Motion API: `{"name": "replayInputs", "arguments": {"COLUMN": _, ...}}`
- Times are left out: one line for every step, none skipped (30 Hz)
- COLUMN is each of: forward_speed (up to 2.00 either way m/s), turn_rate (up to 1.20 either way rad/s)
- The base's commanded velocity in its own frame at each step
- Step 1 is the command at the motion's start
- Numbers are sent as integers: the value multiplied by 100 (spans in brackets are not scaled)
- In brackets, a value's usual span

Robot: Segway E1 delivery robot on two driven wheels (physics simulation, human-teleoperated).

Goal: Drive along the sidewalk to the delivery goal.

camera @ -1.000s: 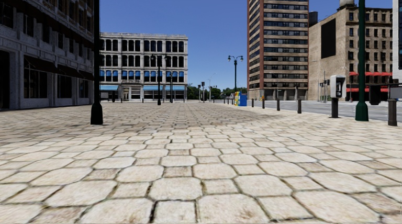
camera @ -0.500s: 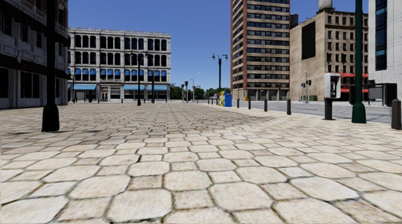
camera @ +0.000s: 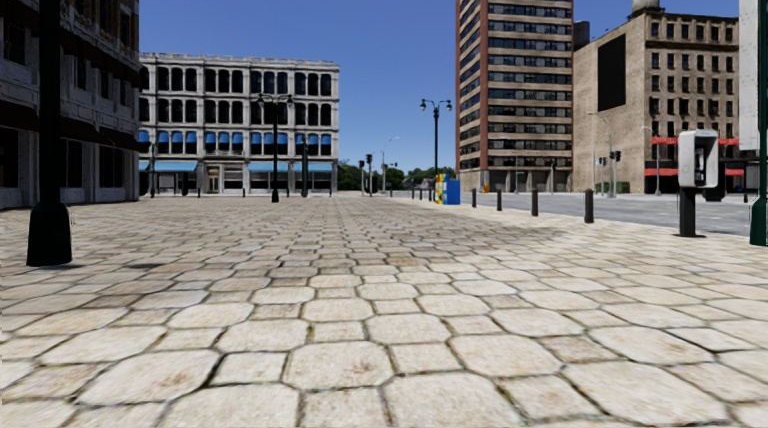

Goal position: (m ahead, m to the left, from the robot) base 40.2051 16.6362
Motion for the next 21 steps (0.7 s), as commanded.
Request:
{"name": "replayInputs", "arguments": {"forward_speed": 200, "turn_rate": 0}}
{"name": "replayInputs", "arguments": {"forward_speed": 200, "turn_rate": 0}}
{"name": "replayInputs", "arguments": {"forward_speed": 200, "turn_rate": 0}}
{"name": "replayInputs", "arguments": {"forward_speed": 200, "turn_rate": 0}}
{"name": "replayInputs", "arguments": {"forward_speed": 200, "turn_rate": 0}}
{"name": "replayInputs", "arguments": {"forward_speed": 200, "turn_rate": 0}}
{"name": "replayInputs", "arguments": {"forward_speed": 200, "turn_rate": 0}}
{"name": "replayInputs", "arguments": {"forward_speed": 200, "turn_rate": 0}}
{"name": "replayInputs", "arguments": {"forward_speed": 200, "turn_rate": 0}}
{"name": "replayInputs", "arguments": {"forward_speed": 200, "turn_rate": 0}}
{"name": "replayInputs", "arguments": {"forward_speed": 200, "turn_rate": 0}}
{"name": "replayInputs", "arguments": {"forward_speed": 200, "turn_rate": 0}}
{"name": "replayInputs", "arguments": {"forward_speed": 200, "turn_rate": 0}}
{"name": "replayInputs", "arguments": {"forward_speed": 200, "turn_rate": 54}}
{"name": "replayInputs", "arguments": {"forward_speed": 200, "turn_rate": 95}}
{"name": "replayInputs", "arguments": {"forward_speed": 200, "turn_rate": 103}}
{"name": "replayInputs", "arguments": {"forward_speed": 200, "turn_rate": 103}}
{"name": "replayInputs", "arguments": {"forward_speed": 200, "turn_rate": 63}}
{"name": "replayInputs", "arguments": {"forward_speed": 200, "turn_rate": 18}}
{"name": "replayInputs", "arguments": {"forward_speed": 200, "turn_rate": 3}}
{"name": "replayInputs", "arguments": {"forward_speed": 200, "turn_rate": 0}}
